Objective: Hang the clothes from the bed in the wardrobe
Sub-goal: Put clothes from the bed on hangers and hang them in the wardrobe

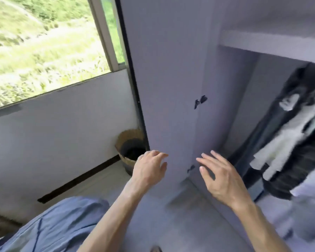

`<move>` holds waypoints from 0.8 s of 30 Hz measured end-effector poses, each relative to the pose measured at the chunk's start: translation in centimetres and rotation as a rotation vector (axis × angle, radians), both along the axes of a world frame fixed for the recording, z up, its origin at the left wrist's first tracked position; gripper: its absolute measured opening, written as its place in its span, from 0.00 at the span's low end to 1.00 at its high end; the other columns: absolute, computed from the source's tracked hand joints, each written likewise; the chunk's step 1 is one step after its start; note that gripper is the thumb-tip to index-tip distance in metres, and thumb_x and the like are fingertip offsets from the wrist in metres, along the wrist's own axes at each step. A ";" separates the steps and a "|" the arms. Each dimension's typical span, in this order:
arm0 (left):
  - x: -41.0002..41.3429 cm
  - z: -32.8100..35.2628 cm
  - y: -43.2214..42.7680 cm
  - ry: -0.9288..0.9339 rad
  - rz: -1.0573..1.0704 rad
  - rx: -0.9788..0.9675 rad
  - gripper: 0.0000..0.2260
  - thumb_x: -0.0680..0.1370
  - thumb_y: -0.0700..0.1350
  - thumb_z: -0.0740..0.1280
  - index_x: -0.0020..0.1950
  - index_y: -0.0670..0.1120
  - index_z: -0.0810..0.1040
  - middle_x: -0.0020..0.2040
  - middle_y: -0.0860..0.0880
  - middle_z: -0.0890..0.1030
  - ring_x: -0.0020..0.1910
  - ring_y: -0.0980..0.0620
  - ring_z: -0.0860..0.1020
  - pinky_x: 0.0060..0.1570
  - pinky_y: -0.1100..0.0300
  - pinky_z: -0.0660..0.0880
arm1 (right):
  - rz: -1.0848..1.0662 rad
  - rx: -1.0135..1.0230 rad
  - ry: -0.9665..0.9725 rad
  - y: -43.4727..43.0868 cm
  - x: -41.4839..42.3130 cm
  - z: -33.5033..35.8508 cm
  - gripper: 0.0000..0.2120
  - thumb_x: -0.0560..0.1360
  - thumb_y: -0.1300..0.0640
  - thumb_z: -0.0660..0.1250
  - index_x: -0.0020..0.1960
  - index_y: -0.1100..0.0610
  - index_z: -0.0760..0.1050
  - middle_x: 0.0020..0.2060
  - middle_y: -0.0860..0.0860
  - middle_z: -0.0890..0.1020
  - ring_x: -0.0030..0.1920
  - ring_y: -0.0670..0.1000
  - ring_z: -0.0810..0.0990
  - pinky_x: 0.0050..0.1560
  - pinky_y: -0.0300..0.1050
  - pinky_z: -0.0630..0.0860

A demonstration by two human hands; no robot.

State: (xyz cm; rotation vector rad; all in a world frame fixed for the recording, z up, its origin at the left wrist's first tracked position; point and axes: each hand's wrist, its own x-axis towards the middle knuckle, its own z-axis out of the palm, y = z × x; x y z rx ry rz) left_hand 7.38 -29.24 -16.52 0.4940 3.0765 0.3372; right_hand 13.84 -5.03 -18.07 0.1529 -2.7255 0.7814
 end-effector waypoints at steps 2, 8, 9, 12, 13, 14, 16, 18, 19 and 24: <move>-2.6 1.4 3.7 0.013 -0.100 -0.006 0.18 0.82 0.54 0.59 0.72 0.58 0.72 0.69 0.55 0.74 0.69 0.50 0.70 0.67 0.55 0.67 | -0.104 0.009 0.022 3.0 0.1 0.9 0.20 0.79 0.44 0.56 0.64 0.48 0.80 0.65 0.44 0.79 0.74 0.47 0.68 0.72 0.49 0.67; -8.4 4.0 12.2 0.053 -0.361 0.024 0.16 0.82 0.51 0.59 0.70 0.58 0.73 0.69 0.57 0.74 0.70 0.50 0.70 0.67 0.56 0.66 | -0.410 0.068 0.096 9.2 0.3 3.1 0.21 0.79 0.44 0.55 0.63 0.49 0.81 0.63 0.46 0.81 0.72 0.49 0.71 0.71 0.47 0.67; -9.2 4.3 13.2 0.065 -0.399 0.026 0.16 0.82 0.51 0.59 0.69 0.57 0.74 0.69 0.57 0.74 0.69 0.50 0.71 0.66 0.56 0.66 | -0.449 0.088 0.104 9.9 0.2 3.6 0.22 0.79 0.44 0.55 0.62 0.49 0.81 0.63 0.46 0.81 0.71 0.50 0.71 0.71 0.46 0.67; -11.7 5.1 15.9 0.088 -0.507 0.045 0.17 0.82 0.51 0.60 0.71 0.58 0.73 0.70 0.56 0.73 0.70 0.51 0.70 0.69 0.55 0.65 | -0.548 0.121 0.079 11.5 0.1 5.1 0.24 0.79 0.43 0.52 0.64 0.48 0.80 0.65 0.45 0.80 0.73 0.49 0.70 0.72 0.46 0.66; -12.4 5.4 16.6 0.096 -0.539 0.051 0.17 0.82 0.51 0.60 0.71 0.58 0.73 0.71 0.56 0.73 0.70 0.52 0.70 0.69 0.55 0.64 | -0.578 0.131 0.074 11.9 0.0 5.6 0.24 0.79 0.42 0.51 0.65 0.47 0.79 0.66 0.44 0.79 0.73 0.48 0.69 0.72 0.46 0.66; -13.1 5.8 17.2 0.103 -0.569 0.056 0.17 0.82 0.51 0.59 0.71 0.57 0.73 0.71 0.56 0.74 0.70 0.52 0.70 0.70 0.56 0.64 | -0.607 0.146 0.074 12.2 0.0 6.1 0.24 0.79 0.42 0.51 0.65 0.47 0.79 0.66 0.44 0.79 0.73 0.47 0.68 0.73 0.47 0.66; -14.7 6.5 18.4 0.119 -0.625 0.060 0.17 0.82 0.51 0.59 0.71 0.57 0.73 0.70 0.56 0.74 0.70 0.53 0.70 0.70 0.56 0.63 | -0.658 0.191 0.088 12.8 -0.2 7.2 0.24 0.79 0.43 0.51 0.65 0.48 0.79 0.65 0.45 0.79 0.73 0.47 0.69 0.73 0.44 0.63; -16.1 7.3 19.6 0.142 -0.672 0.067 0.17 0.82 0.51 0.59 0.71 0.57 0.73 0.70 0.56 0.74 0.70 0.53 0.70 0.70 0.56 0.63 | -0.705 0.233 0.113 13.4 -0.2 8.3 0.23 0.79 0.43 0.52 0.64 0.48 0.79 0.65 0.45 0.79 0.72 0.47 0.69 0.73 0.44 0.63; -16.8 7.7 20.3 0.157 -0.690 0.073 0.17 0.82 0.52 0.59 0.71 0.57 0.73 0.70 0.57 0.74 0.69 0.53 0.71 0.70 0.56 0.63 | -0.731 0.242 0.123 13.8 -0.2 8.9 0.23 0.79 0.43 0.52 0.65 0.47 0.79 0.66 0.44 0.79 0.73 0.47 0.69 0.73 0.46 0.65; -19.5 9.8 23.7 0.198 -0.763 0.138 0.17 0.83 0.53 0.59 0.72 0.57 0.72 0.70 0.57 0.73 0.69 0.54 0.71 0.69 0.57 0.63 | -0.829 0.296 0.195 15.4 -1.3 12.2 0.22 0.79 0.43 0.53 0.65 0.47 0.79 0.65 0.44 0.79 0.72 0.48 0.70 0.71 0.48 0.65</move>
